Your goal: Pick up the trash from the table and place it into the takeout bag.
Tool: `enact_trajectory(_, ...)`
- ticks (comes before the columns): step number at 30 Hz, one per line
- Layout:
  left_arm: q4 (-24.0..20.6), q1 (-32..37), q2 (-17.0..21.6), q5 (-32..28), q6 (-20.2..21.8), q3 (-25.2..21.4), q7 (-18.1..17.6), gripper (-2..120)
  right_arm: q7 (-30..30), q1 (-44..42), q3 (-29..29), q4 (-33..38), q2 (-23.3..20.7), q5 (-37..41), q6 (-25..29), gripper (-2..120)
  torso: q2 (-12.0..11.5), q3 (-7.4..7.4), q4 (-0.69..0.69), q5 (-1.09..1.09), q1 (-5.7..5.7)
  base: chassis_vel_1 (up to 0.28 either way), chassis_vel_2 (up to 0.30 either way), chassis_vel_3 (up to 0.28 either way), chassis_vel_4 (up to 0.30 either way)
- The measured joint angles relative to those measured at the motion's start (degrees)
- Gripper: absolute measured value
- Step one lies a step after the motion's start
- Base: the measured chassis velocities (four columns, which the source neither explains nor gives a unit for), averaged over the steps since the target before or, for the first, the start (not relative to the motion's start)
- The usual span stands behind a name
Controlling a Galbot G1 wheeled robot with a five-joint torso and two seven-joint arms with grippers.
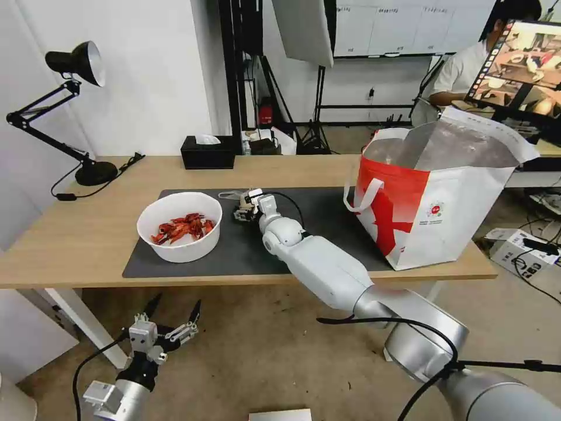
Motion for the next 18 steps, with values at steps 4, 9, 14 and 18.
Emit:
enact_trajectory(4, -0.12, 0.21, -0.03, 0.0, -0.03, -0.11, 0.01, 100, 0.29, -0.12, 0.07, -0.01, 0.12, 0.08, -0.48, 85, 0.0, 0.0, 0.0, 0.0, 0.0, 0.0, 0.0, 0.0, 0.0)
enact_trajectory(9, -0.18, 0.52, -0.03, 0.01, -0.24, -0.43, 0.01, 100, 0.41, -0.42, 0.12, 0.16, 0.18, 0.17, -0.68, 64, 0.0, 0.0, 0.0, 0.0, 0.0, 0.0, 0.0, 0.0, 0.0)
enact_trajectory(14, -0.29, 0.84, 0.04, 0.01, -0.62, -0.78, 0.03, 100, 1.08, -1.1, 0.16, 1.35, -0.01, 0.35, -0.69, 48, 0.0, 0.0, 0.0, 0.0, 0.0, 0.0, 0.0, 0.0, 0.0)
enact_trajectory(18, -0.41, 0.88, 0.01, 0.03, -0.69, -0.62, 0.06, 100, 2.49, -2.18, 0.15, 4.75, -1.4, 0.36, 0.82, 35, 0.0, 0.0, 0.01, 0.0, 0.0, 0.0, 0.0, 0.0, 0.0)
